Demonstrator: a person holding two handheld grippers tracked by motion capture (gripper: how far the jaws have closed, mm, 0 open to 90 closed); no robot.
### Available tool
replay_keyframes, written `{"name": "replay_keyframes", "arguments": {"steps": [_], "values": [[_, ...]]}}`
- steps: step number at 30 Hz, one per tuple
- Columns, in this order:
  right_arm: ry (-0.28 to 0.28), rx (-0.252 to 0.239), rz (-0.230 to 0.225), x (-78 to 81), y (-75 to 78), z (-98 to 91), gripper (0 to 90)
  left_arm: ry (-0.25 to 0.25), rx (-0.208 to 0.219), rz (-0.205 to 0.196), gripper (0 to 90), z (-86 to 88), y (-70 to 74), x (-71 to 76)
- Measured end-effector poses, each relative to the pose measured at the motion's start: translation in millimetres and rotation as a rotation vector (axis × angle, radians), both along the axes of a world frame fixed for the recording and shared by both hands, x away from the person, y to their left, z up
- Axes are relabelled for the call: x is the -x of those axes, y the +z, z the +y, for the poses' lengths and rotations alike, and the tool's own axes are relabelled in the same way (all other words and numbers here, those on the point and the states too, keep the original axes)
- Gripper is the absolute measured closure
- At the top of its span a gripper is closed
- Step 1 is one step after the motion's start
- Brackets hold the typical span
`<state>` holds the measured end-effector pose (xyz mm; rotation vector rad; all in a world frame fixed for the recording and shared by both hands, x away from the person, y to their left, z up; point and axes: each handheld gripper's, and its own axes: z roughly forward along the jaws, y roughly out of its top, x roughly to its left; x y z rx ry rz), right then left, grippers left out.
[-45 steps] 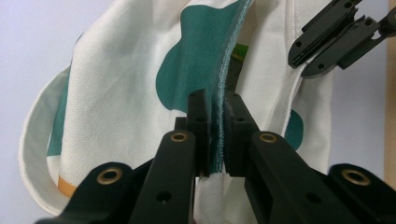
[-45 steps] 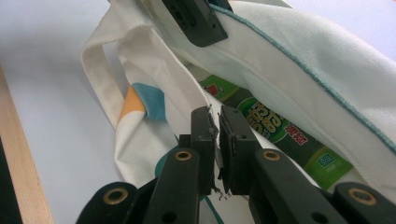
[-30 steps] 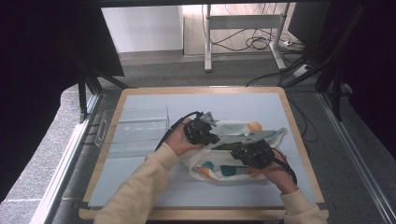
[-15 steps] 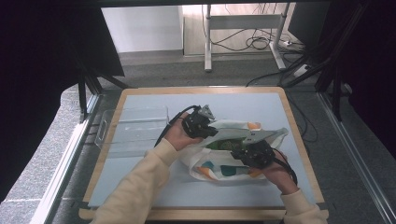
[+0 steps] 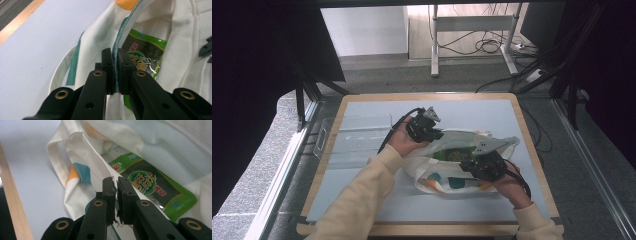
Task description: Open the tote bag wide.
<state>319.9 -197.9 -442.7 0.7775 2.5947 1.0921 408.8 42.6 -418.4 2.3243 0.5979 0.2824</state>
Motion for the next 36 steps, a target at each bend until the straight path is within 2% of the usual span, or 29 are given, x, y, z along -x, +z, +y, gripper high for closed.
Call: {"name": "replay_keyframes", "arguments": {"steps": [22,28,30,36], "values": [[0.011,0.017,0.035,5.5,-9.8,-1.0,85.0,0.095,-0.003,0.0,86.3,1.4,-5.0,-23.8],[0.017,0.024,0.044,6.5,-12.4,-1.2,85.3,0.111,0.002,-0.008,86.3,1.9,-6.5,-29.5],[0.021,0.028,0.046,6.8,-13.3,-0.9,85.5,0.124,0.017,-0.007,86.3,1.3,-7.5,-31.4],[0.03,0.039,0.052,8.9,-15.2,0.1,85.8,0.145,0.016,-0.004,86.3,2.6,-8.8,-37.3]]}}
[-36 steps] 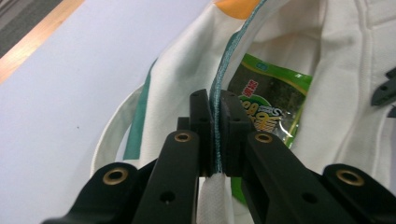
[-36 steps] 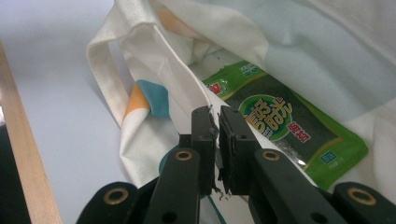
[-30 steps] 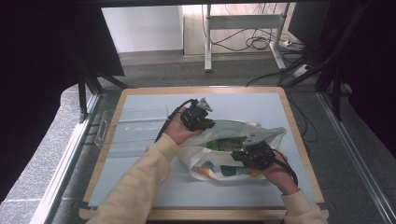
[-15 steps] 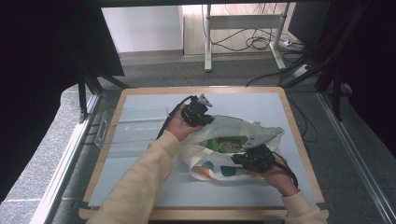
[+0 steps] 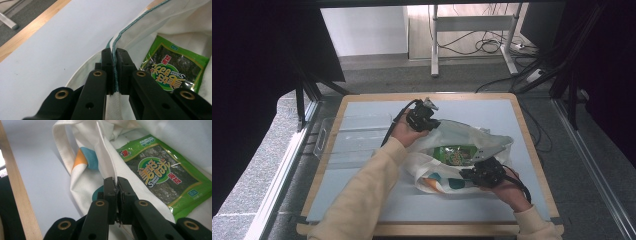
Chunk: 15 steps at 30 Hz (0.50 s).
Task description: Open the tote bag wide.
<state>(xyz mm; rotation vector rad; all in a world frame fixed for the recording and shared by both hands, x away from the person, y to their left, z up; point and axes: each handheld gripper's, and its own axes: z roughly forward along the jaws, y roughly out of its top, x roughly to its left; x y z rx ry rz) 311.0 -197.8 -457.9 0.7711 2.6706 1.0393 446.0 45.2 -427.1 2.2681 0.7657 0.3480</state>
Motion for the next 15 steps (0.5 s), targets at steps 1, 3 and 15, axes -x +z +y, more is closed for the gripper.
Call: {"name": "replay_keyframes", "arguments": {"steps": [1,3,15], "values": [[0.004,0.001,0.002,0.4,-0.6,0.3,85.9,0.009,0.007,0.002,86.3,-0.1,-0.7,-0.8],[0.01,0.006,0.007,1.6,-1.9,0.6,86.1,0.017,0.008,0.005,86.2,0.4,-1.5,-3.0],[0.036,0.031,0.04,10.2,-14.1,-0.8,86.6,0.048,0.004,0.01,86.2,-0.2,-1.1,-13.8]]}}
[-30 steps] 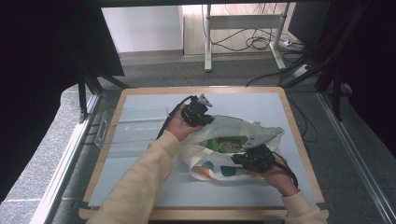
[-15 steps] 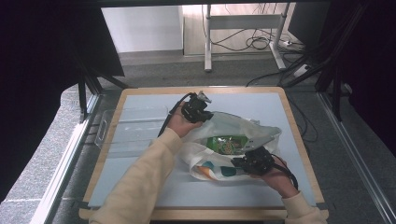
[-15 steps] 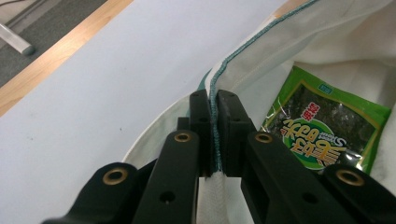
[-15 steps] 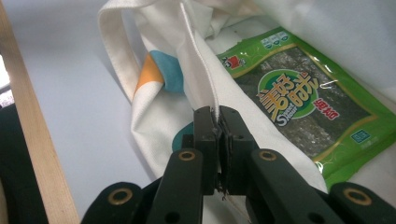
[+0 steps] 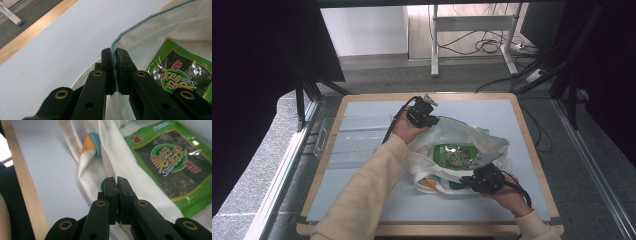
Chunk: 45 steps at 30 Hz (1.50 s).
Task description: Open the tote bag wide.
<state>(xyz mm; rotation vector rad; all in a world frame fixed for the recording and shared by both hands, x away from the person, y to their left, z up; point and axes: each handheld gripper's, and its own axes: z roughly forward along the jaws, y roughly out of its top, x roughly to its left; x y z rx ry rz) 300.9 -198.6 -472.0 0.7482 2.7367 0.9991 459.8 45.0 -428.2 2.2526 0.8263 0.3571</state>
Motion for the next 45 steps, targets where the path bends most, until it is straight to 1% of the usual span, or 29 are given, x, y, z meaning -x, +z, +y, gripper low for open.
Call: {"name": "replay_keyframes", "arguments": {"steps": [2,3,4,6,8,9,10,11,12,13,14,15,16,18,23,25,28,30,33,34,38,41,43,45], "values": [[0.007,0.01,0.005,2.2,-2.6,-0.2,86.7,0.011,0.007,0.003,86.2,-0.1,-1.2,-2.1],[0.011,0.012,0.008,3.2,-3.7,-0.6,86.7,0.011,0.003,0.005,86.2,0.6,-1.3,-3.2],[0.012,0.012,0.01,4.0,-4.9,-1.0,86.7,0.018,0.01,0.007,86.1,0.4,-2.1,-4.2],[0.013,0.016,0.018,6.0,-9.0,-1.4,86.7,0.019,0.004,0.008,86.1,0.8,-2.9,-6.6],[0.014,0.02,0.02,6.5,-10.6,-1.3,86.7,0.028,0.007,0.012,86.0,0.9,-3.8,-8.6],[0.017,0.023,0.022,7.0,-12.3,-1.3,86.7,0.034,0.016,0.012,86.0,0.5,-4.3,-9.5],[0.016,0.025,0.027,7.8,-14.0,-1.0,86.7,0.032,0.004,0.012,86.0,1.2,-4.1,-10.8],[0.017,0.027,0.03,8.2,-15.8,-1.0,86.8,0.04,0.016,0.012,86.0,0.4,-4.9,-11.2],[0.019,0.028,0.034,8.5,-17.5,-0.8,86.8,0.031,-0.005,0.012,85.9,1.5,-4.4,-12.4],[0.021,0.033,0.04,9.0,-18.9,-0.6,86.8,0.043,0.012,0.011,85.9,0.3,-5.7,-12.8],[0.022,0.036,0.041,9.3,-20.1,-0.1,86.8,0.038,-0.006,0.014,85.9,1.5,-5.5,-13.9],[0.023,0.038,0.041,9.4,-20.8,-0.1,86.8,0.052,0.016,0.016,85.9,0.3,-6.9,-14.1],[0.024,0.038,0.042,9.4,-21.0,-0.2,86.8,0.045,0.0,0.018,85.9,1.5,-6.8,-15.1],[0.027,0.036,0.042,8.9,-21.2,-0.7,86.8,0.058,0.019,0.022,85.8,1.0,-8.0,-15.5],[0.028,0.036,0.044,8.6,-21.8,-0.8,86.8,0.052,0.023,0.029,85.6,1.8,-7.6,-15.3],[0.025,0.036,0.044,8.7,-21.6,-0.7,86.7,0.041,0.013,0.028,85.5,2.6,-6.6,-15.1],[0.025,0.036,0.041,8.7,-21.4,-0.7,86.6,0.045,0.023,0.029,85.4,1.7,-6.1,-13.5],[0.024,0.033,0.041,8.5,-21.4,-0.9,86.6,0.038,0.016,0.025,85.3,1.8,-5.5,-13.2],[0.022,0.029,0.041,8.1,-21.3,-1.4,86.4,0.036,0.024,0.025,85.1,1.2,-5.1,-11.8],[0.023,0.027,0.038,7.9,-21.3,-1.6,86.3,0.029,0.014,0.025,84.9,1.8,-4.5,-11.7],[0.02,0.021,0.033,7.7,-20.5,-1.8,84.7,0.016,0.02,0.017,83.1,2.4,-2.0,-7.8],[0.017,0.018,0.02,7.7,-19.0,-1.8,82.8,0.009,0.034,0.012,80.4,4.6,1.6,-2.4],[0.01,0.012,0.015,7.4,-17.8,-2.0,81.5,-0.009,0.043,0.008,76.0,6.8,5.2,2.2],[0.008,0.011,0.01,7.1,-17.1,-1.9,79.1,-0.021,0.046,-0.005,70.3,8.8,9.6,8.3]]}}
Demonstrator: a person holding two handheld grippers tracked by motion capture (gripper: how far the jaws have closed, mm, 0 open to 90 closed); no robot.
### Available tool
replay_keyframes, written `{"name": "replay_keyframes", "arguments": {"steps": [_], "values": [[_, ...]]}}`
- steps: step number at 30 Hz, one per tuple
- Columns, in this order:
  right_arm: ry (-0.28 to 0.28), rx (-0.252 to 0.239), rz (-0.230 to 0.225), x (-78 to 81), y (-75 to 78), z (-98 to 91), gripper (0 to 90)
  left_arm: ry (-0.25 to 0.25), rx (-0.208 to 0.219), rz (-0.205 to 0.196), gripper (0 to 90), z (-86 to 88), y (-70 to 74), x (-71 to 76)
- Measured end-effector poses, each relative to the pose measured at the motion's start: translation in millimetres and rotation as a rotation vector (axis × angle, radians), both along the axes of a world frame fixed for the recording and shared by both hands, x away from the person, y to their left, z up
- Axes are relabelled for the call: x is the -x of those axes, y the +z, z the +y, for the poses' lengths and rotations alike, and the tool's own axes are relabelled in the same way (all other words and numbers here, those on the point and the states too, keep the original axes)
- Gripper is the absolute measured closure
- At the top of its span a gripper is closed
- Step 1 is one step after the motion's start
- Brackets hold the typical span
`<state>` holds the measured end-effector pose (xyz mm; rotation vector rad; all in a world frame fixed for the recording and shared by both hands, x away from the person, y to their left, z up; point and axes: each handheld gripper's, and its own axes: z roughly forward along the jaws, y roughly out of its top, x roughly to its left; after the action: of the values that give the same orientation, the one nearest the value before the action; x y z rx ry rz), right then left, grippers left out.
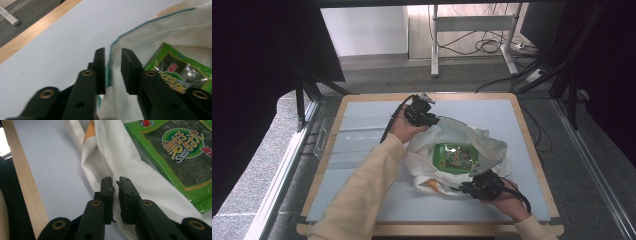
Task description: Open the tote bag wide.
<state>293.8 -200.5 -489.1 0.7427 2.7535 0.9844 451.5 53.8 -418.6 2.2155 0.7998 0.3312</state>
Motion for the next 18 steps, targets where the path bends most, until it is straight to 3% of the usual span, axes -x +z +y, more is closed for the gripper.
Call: {"name": "replay_keyframes", "arguments": {"steps": [5,9,18], "values": [[-0.009,-0.013,-0.015,-0.2,3.0,1.0,66.2,-0.03,0.026,-0.034,52.7,5.4,14.2,18.6],[-0.037,-0.052,-0.034,-0.1,10.0,-1.0,56.9,-0.05,0.054,-0.064,42.0,11.5,25.8,35.6],[-0.077,-0.121,-0.068,-0.1,22.4,-5.3,43.7,-0.072,0.095,-0.113,34.7,27.6,38.4,76.5]]}}
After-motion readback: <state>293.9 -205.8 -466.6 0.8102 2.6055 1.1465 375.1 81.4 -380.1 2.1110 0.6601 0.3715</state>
